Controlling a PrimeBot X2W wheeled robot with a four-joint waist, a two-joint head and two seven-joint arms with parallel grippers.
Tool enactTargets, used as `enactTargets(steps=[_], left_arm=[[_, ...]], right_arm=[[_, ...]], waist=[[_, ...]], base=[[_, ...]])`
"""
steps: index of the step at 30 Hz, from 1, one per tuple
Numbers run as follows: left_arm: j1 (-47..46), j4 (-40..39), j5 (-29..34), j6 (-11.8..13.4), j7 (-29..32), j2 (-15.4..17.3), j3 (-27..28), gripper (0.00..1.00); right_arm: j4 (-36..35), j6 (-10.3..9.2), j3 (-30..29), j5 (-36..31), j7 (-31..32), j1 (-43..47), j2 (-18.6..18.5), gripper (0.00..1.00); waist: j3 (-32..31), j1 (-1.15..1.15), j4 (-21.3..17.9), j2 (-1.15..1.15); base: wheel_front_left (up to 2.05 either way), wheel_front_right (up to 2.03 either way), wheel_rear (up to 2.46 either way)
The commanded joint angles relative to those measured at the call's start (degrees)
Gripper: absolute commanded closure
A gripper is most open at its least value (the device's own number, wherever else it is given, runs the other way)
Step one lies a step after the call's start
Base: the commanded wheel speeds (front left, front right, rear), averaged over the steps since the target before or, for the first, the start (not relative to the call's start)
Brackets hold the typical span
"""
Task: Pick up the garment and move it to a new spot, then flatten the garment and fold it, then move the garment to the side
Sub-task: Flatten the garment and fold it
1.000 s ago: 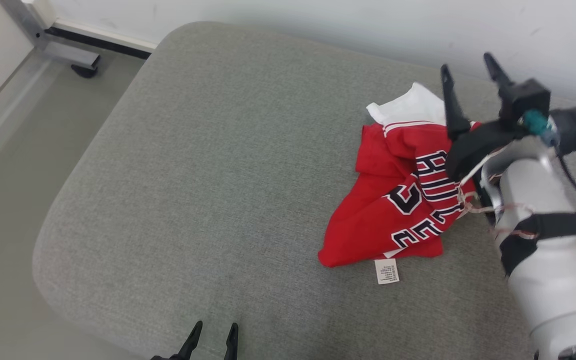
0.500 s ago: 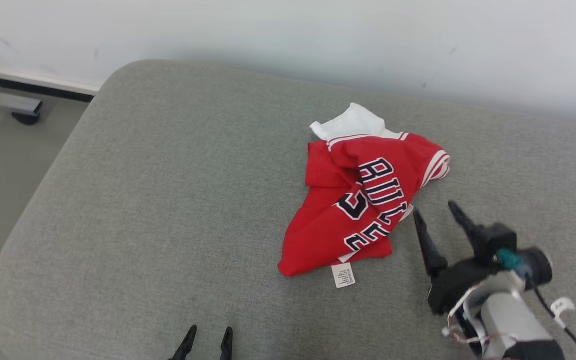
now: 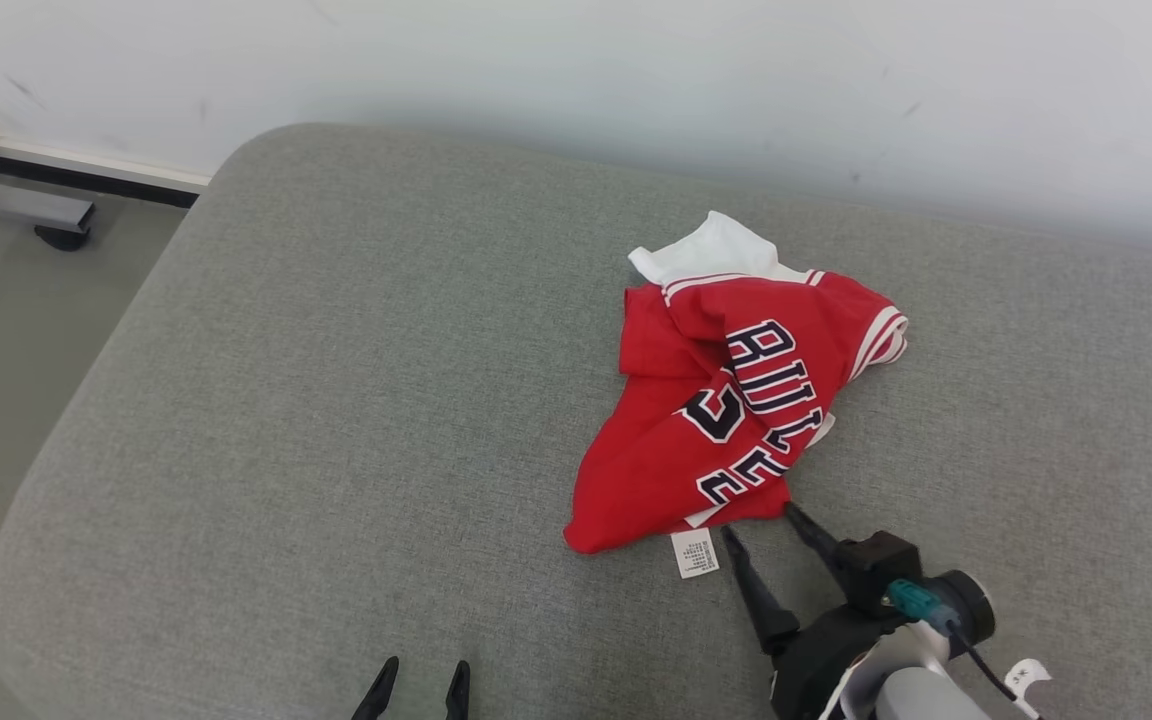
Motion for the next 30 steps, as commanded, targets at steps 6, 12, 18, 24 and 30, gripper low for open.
enactTargets(steps=[6, 12, 18, 24, 30], left_arm=[[0.65, -0.11, -0.15, 0.36, -0.18, -0.01, -0.28, 0.00], [0.42, 0.02, -0.72, 0.38, -0.18, -0.01, -0.70, 0.00], [-0.18, -0.26, -1.24, 0.81, -0.18, -0.01, -1.15, 0.00], [-0.28, -0.32, -1.35, 0.82, -0.18, -0.01, -0.90, 0.00], [-0.86, -0.24, -1.17, 0.63, -0.18, -0.02, -1.12, 0.00]], right_arm=[[0.36, -0.16, 3.62, 1.56, -0.26, -1.21, 0.27, 0.00], [2.30, -0.16, 4.22, 1.94, -0.27, -2.51, -0.15, 0.05], [3.08, -0.16, 3.67, 1.36, -0.26, -3.90, 0.14, 0.14], [2.05, -0.16, 0.78, 1.13, -0.26, -3.33, -0.24, 0.13], [0.92, -0.16, -2.12, 0.71, -0.26, -3.38, 0.01, 0.08]], waist=[[0.47, 0.00, 1.11, 0.00], [1.16, 0.00, 1.62, 0.00], [2.04, 0.00, 1.92, 0.00], [2.15, 0.00, 1.71, 0.00], [2.51, 0.00, 1.23, 0.00]], base=[[0.00, 0.00, 0.00], [0.00, 0.00, 0.00], [0.00, 0.00, 0.00], [0.00, 0.00, 0.00], [0.00, 0.00, 0.00]])
